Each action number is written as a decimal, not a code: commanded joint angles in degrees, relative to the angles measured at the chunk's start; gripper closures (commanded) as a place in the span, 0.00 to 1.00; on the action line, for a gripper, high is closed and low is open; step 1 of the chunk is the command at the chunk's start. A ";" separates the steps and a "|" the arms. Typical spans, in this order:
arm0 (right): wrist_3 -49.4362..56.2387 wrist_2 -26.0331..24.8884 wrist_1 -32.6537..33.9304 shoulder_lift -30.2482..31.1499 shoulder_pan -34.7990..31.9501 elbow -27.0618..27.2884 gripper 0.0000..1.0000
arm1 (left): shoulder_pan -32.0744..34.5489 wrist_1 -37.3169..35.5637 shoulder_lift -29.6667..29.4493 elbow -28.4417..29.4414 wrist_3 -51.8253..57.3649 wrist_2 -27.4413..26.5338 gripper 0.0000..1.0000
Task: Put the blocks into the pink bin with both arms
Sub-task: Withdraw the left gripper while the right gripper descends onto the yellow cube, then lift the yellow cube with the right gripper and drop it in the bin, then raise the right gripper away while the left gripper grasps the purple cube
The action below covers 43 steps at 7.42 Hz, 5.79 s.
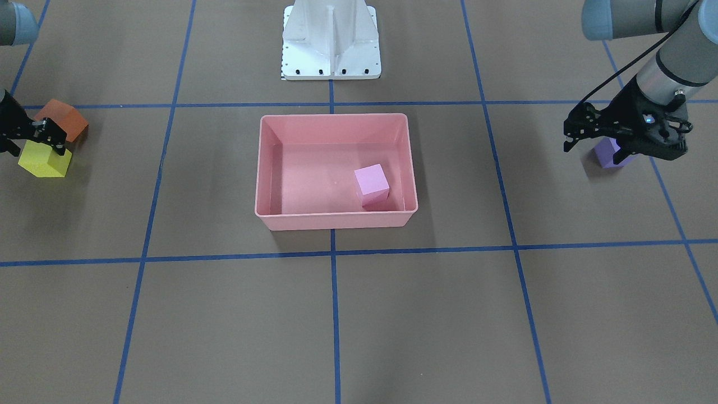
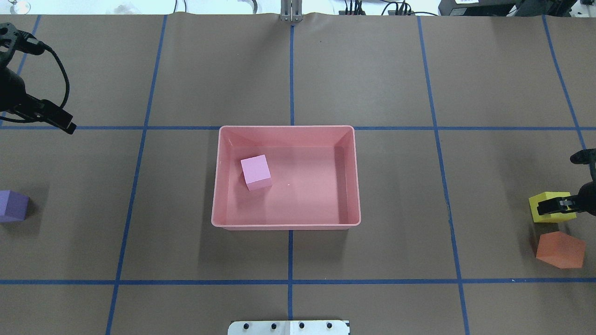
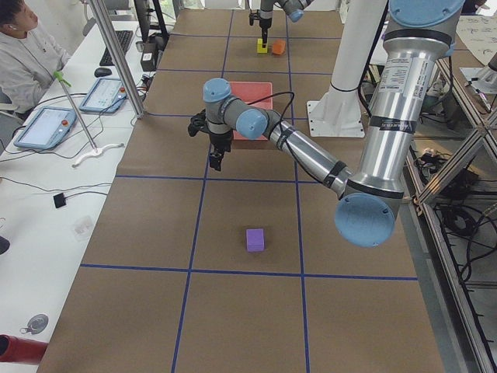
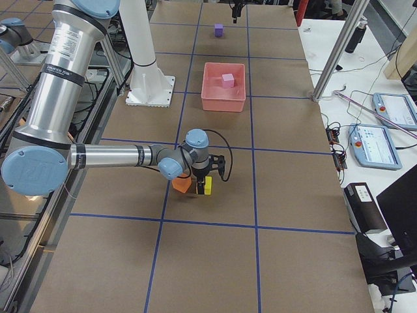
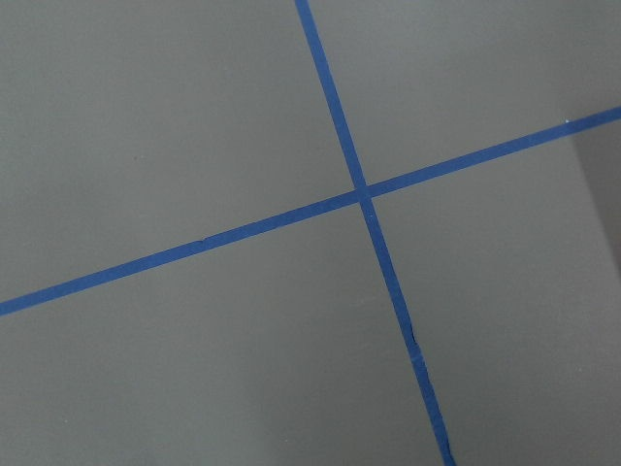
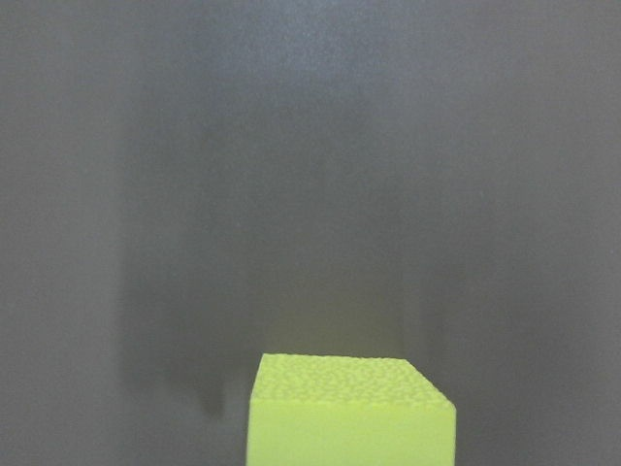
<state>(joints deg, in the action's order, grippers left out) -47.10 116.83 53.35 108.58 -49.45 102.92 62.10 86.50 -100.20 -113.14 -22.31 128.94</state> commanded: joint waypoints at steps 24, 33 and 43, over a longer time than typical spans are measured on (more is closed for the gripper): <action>-0.06 4.43 49.22 -49.62 -4.74 5.37 0.00 | 9.80 35.65 27.94 10.64 -11.53 0.09 0.00; 23.89 10.08 48.60 -36.52 -15.84 5.01 0.00 | -3.63 44.44 26.73 16.89 -18.30 -2.27 0.00; 33.96 9.91 48.16 -27.93 -17.69 5.45 0.00 | -5.05 39.14 21.19 12.64 -18.82 1.29 0.86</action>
<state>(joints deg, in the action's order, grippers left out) -17.61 126.80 101.55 77.49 -66.23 108.38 57.08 129.47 -77.98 -96.36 -40.99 127.65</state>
